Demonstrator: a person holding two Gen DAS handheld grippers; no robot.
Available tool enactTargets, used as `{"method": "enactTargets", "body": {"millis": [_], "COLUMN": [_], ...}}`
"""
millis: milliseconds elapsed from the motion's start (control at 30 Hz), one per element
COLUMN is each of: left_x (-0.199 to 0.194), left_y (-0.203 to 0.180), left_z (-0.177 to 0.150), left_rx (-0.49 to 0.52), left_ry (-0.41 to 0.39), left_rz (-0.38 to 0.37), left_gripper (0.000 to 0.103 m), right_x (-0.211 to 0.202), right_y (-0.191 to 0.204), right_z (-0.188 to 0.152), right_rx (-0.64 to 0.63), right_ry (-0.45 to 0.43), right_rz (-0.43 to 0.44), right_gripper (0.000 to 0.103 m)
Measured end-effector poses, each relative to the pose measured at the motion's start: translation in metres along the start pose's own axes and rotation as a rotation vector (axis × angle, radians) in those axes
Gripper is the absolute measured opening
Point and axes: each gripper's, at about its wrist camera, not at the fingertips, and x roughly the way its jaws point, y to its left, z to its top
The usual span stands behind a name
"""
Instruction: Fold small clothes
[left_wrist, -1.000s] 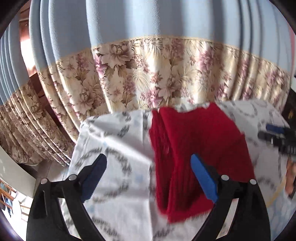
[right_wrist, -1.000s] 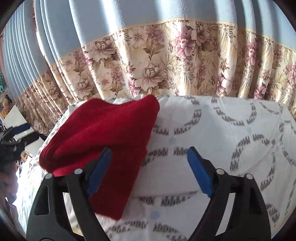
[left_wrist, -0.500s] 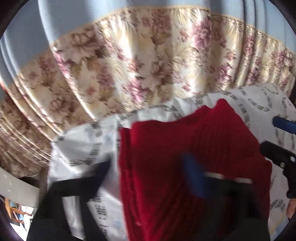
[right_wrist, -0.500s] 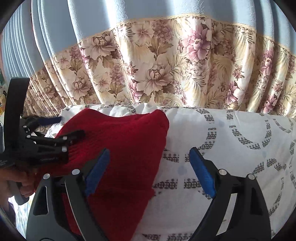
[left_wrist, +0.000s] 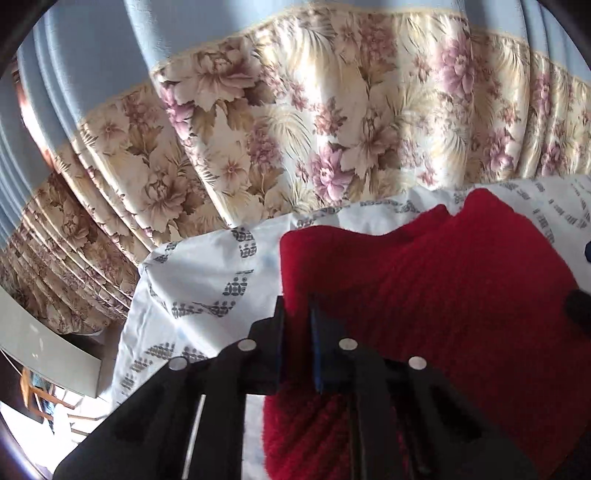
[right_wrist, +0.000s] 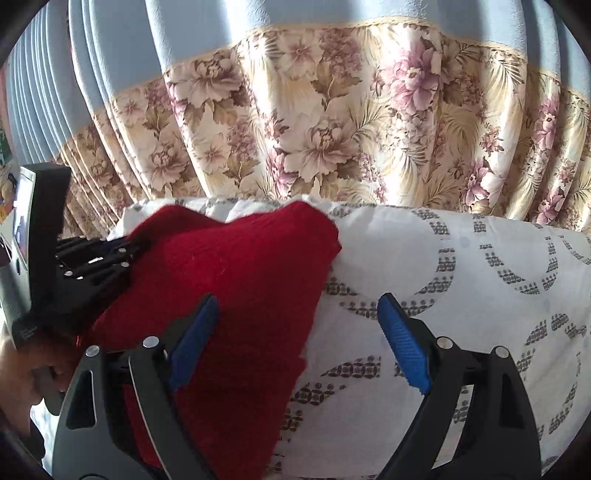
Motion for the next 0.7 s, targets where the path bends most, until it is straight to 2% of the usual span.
{"method": "enactTargets", "body": {"millis": [200, 367, 433, 567, 667, 700], "left_x": [0.000, 0.002, -0.002, -0.019, -0.030, -0.035], "left_y": [-0.002, 0.021, 0.031, 0.042, 0.057, 0.064], "left_z": [-0.009, -0.014, -0.013, -0.018, -0.028, -0.033], "left_rx": [-0.013, -0.113, -0.163, -0.203, -0.255, -0.277], "left_ry": [-0.046, -0.051, -0.034, -0.010, 0.001, 0.001], "left_rz": [0.004, -0.068, -0.126, -0.158, -0.188, -0.197], "left_gripper": [0.019, 0.039, 0.040, 0.059, 0.070, 0.071], "right_x": [0.010, 0.012, 0.008, -0.007, -0.021, -0.025], "right_y": [0.008, 0.005, 0.005, 0.013, 0.015, 0.016], "right_z": [-0.012, -0.015, -0.012, -0.005, -0.003, -0.002], "right_rx": [-0.089, -0.075, -0.062, -0.071, -0.047, -0.041], "right_ry": [0.008, 0.007, 0.011, -0.006, -0.067, -0.082], "right_rz": [-0.094, -0.099, -0.100, -0.097, -0.083, -0.075], "right_gripper": [0.088, 0.090, 0.090, 0.089, 0.089, 0.089]}}
